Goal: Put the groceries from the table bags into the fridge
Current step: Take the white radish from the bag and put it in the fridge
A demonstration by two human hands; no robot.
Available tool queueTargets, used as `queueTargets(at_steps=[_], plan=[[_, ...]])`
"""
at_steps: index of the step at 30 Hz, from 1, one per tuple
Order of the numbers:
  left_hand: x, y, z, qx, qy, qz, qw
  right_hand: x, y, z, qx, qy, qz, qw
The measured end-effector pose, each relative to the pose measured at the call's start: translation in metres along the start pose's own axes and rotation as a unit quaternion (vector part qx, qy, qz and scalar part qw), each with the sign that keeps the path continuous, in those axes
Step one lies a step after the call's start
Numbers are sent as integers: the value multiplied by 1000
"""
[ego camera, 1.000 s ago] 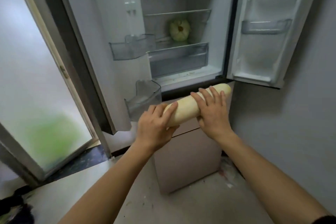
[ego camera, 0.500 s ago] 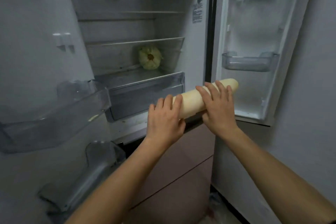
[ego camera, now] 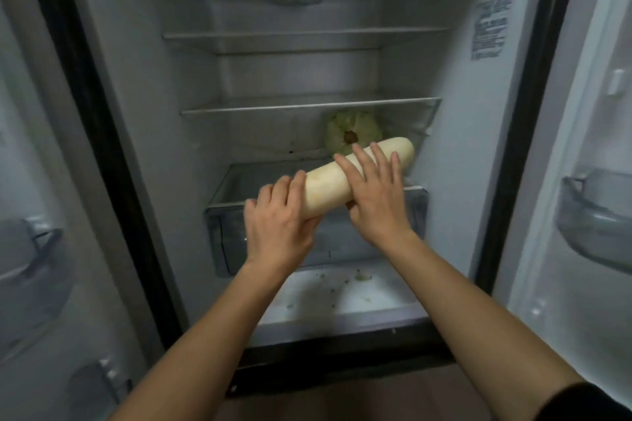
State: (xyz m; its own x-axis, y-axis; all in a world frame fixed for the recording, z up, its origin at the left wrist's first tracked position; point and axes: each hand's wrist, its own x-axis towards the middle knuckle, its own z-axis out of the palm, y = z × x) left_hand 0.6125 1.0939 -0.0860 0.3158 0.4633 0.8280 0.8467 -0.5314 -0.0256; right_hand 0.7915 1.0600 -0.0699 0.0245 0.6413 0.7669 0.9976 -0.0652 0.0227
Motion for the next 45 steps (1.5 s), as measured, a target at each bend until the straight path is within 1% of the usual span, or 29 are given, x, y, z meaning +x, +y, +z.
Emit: queueTargets(at_steps=[3,5,7,9,12,14,15,16,19,23,25,27,29,32,35,38,41,45], plan=[[20,-20,22,20,25,-39,999,39,-4,28,56,21,-21,998],[32,-36,38,27,33,-66,997,60,-6,48,121,38,-20,992],[43,-50,51,32,28,-94,995,75,-6,69,186,20,4,982],[57,-62,65,32,10,-133,991,86,-1,90,197,-60,41,978],[78,-77,93,24,-27,-198,979,95,10,124,144,-195,60,968],[92,-89,114,16,-35,-214,976,99,17,141,125,-298,61,944],[100,-96,125,11,-38,-211,977,101,19,147,113,-339,57,932],[107,-102,135,10,-41,-205,978,100,19,151,101,-359,53,926],[131,-118,166,21,-63,-216,974,102,19,160,95,-350,49,931],[162,-130,196,47,-164,-258,951,103,21,162,89,-345,43,933],[171,-139,208,54,-202,-247,946,103,21,162,89,-354,39,930],[175,-147,218,28,-227,-223,948,103,20,161,91,-358,36,929],[181,-153,225,-8,-235,-209,949,103,21,161,90,-359,35,928],[184,-160,238,-21,-249,-172,953,102,21,162,91,-349,31,932],[179,-167,257,-26,-273,-184,944,102,20,161,94,-345,36,933],[177,-166,273,-28,-275,-186,943,104,19,161,99,-341,47,934],[171,-162,270,-35,-285,-186,940,104,18,160,98,-336,50,936],[161,-149,246,-29,-318,-185,929,102,16,155,108,-320,63,939]])
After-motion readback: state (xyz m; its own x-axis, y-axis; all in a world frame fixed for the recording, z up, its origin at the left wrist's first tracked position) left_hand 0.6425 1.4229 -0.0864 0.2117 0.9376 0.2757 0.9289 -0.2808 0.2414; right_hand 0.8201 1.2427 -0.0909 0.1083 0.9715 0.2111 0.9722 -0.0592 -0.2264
